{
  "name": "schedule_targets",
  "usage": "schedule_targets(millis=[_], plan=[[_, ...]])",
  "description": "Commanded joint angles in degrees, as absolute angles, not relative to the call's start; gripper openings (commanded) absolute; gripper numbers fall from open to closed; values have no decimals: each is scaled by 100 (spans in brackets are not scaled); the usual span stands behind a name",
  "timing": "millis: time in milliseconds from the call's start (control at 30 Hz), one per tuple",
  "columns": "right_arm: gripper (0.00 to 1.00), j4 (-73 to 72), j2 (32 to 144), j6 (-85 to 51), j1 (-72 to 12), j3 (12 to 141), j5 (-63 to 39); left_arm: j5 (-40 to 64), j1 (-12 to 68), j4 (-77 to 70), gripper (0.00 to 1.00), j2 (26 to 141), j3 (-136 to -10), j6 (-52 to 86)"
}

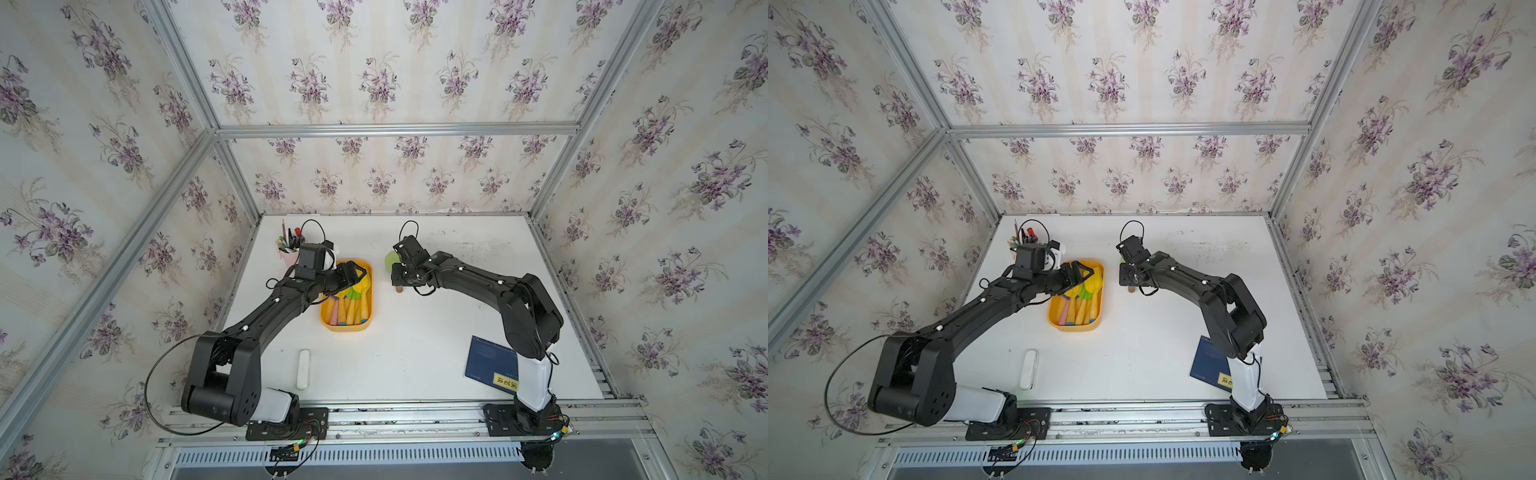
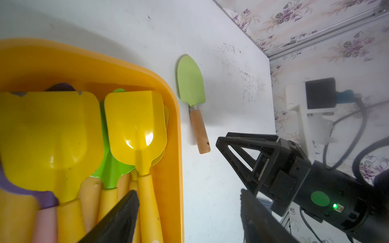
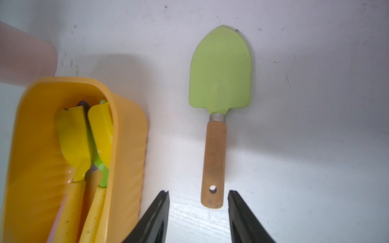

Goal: Take the shovel out of the storage box
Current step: Place the shovel at the center of the board, then pick up the shovel from the storage box.

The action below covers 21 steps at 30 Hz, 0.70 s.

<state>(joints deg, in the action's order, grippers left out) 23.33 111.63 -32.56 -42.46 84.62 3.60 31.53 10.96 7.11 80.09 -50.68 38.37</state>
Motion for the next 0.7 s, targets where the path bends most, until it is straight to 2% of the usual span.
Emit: schedule_targets(millis=[0, 67, 167, 233, 433, 667], plan=[[49, 2486, 10945, -3186, -4439, 8501, 257, 3171, 927, 1498, 76, 7595, -5058, 3322], [48, 2548, 10881, -3227, -4698, 8628, 253, 3035, 719, 1904, 75, 7348, -4970, 3087], [47, 2557, 10976, -3294, -5148, 8928, 246, 3562, 133, 1904, 67, 7206, -4714, 2993], [47, 2674, 11219, -3301, -5433, 9289, 283, 3766, -120, 1986, 67, 7195, -4650, 2910], [45, 3529, 12329, -3264, -5835, 10696, 522, 3780, -246, 1742, 67, 7118, -4288, 2962], [45, 3964, 12707, -3335, -5854, 10970, 733, 3640, -255, 1512, 68, 7146, -3951, 2927]])
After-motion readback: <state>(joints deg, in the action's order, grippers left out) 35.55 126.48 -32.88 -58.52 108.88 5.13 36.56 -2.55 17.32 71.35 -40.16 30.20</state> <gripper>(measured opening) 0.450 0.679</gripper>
